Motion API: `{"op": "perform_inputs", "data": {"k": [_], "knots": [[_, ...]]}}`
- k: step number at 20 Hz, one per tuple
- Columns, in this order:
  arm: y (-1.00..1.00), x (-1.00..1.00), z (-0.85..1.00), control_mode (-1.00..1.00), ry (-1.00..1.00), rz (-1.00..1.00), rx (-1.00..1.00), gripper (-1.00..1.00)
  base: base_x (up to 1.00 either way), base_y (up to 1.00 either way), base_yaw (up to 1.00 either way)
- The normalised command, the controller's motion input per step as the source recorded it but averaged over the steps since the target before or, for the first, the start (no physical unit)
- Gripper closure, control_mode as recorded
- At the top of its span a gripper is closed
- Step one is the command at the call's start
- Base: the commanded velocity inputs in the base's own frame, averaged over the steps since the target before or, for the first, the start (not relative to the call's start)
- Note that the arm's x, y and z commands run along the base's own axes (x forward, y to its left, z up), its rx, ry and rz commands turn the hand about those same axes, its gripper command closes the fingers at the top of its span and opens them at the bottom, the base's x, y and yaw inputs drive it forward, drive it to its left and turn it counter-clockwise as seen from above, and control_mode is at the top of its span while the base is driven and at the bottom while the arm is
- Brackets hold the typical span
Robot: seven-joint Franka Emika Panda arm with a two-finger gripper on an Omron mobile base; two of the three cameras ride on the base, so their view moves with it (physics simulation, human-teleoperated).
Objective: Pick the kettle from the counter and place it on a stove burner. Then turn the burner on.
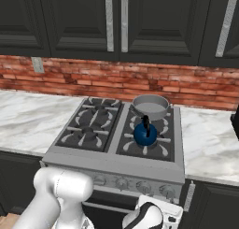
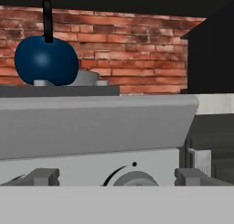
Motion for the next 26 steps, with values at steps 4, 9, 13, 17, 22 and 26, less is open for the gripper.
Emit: {"op": "perform_inputs", "data": {"k": [4,9,13,17,22,26], "knots": [[0.0,0.1,-0.02,-1.0,0.0,0.0,0.0,-1.0,0.0,0.0,0.0],[0.0,0.15,-0.08,-1.0,0.0,0.0,0.0,-1.0,0.0,0.0,0.0],[0.0,0.07,-0.16,-1.0,0.0,0.0,0.0,-1.0,0.0,0.0,0.0],[-0.04,0.02,-0.17,-1.0,0.0,0.0,0.0,-1.0,0.0,0.0,0.0],[0.0,0.15,-0.13,-1.0,0.0,0.0,0.0,-1.0,0.0,0.0,0.0],[-0.04,0.19,-0.17,-1.0,0.0,0.0,0.0,-1.0,0.0,0.0,0.0]]}}
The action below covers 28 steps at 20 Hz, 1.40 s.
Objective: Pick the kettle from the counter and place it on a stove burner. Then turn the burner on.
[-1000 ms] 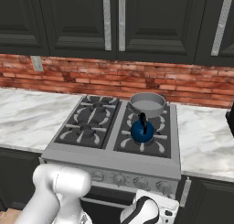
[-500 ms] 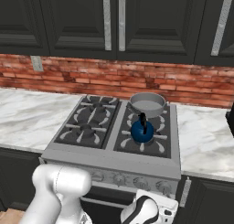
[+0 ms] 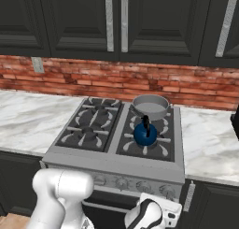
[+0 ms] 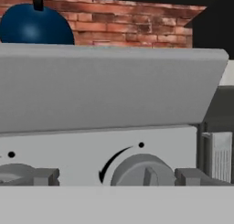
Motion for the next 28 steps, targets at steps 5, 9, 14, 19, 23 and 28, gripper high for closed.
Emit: {"op": "perform_inputs", "data": {"k": [5,9,14,19,23,28], "knots": [[-0.22,0.19,-0.19,-1.0,0.0,0.0,0.0,-1.0,0.0,0.0,0.0],[-0.38,0.15,-0.14,-1.0,0.0,0.03,0.0,-1.0,0.0,0.0,0.0],[-0.22,0.12,-0.16,-1.0,0.0,0.02,0.0,-1.0,0.0,0.0,0.0],[0.0,0.02,-0.04,-1.0,0.0,0.0,0.0,-1.0,0.0,0.0,0.0],[0.0,0.0,0.0,-1.0,0.0,0.0,0.0,-1.0,0.0,0.0,0.0],[0.0,0.0,0.0,-1.0,0.0,0.0,0.0,1.0,0.0,0.0,0.0]]}}
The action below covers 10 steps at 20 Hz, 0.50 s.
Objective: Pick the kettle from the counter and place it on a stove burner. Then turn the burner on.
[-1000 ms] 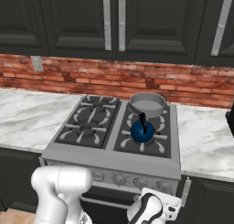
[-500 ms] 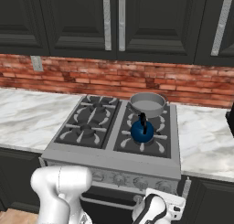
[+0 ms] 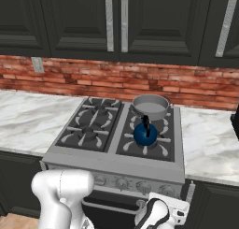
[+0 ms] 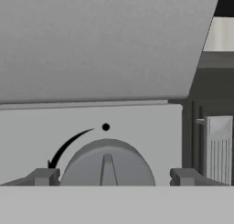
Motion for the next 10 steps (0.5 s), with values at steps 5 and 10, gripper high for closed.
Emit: {"op": "perform_inputs", "data": {"k": [5,10], "knots": [[0.0,0.0,0.0,-1.0,0.0,0.0,0.0,1.0,0.0,0.0,0.0],[0.0,0.0,0.0,-1.0,0.0,0.0,0.0,1.0,0.0,0.0,0.0]]}}
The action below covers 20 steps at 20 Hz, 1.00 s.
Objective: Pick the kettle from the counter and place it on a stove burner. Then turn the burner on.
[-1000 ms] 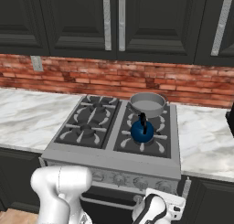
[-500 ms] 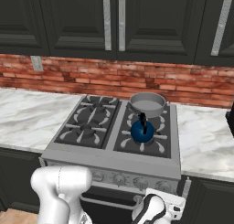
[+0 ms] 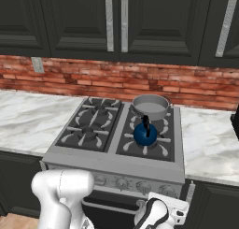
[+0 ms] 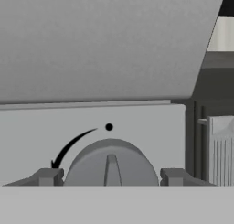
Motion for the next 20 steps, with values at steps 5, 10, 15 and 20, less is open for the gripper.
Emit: {"op": "perform_inputs", "data": {"k": [5,10,15,20], "knots": [[0.0,-0.04,0.0,-1.0,-0.07,0.08,0.0,1.0,0.0,0.0,0.0],[0.0,-0.17,0.0,-1.0,-0.14,0.32,-0.05,1.0,0.0,0.0,0.0],[0.0,-0.22,-0.06,-1.0,-0.14,0.43,-0.09,1.0,0.0,0.0,0.0],[0.0,-0.19,-0.15,-1.0,-0.14,0.48,-0.11,1.0,0.0,0.0,0.0]]}}
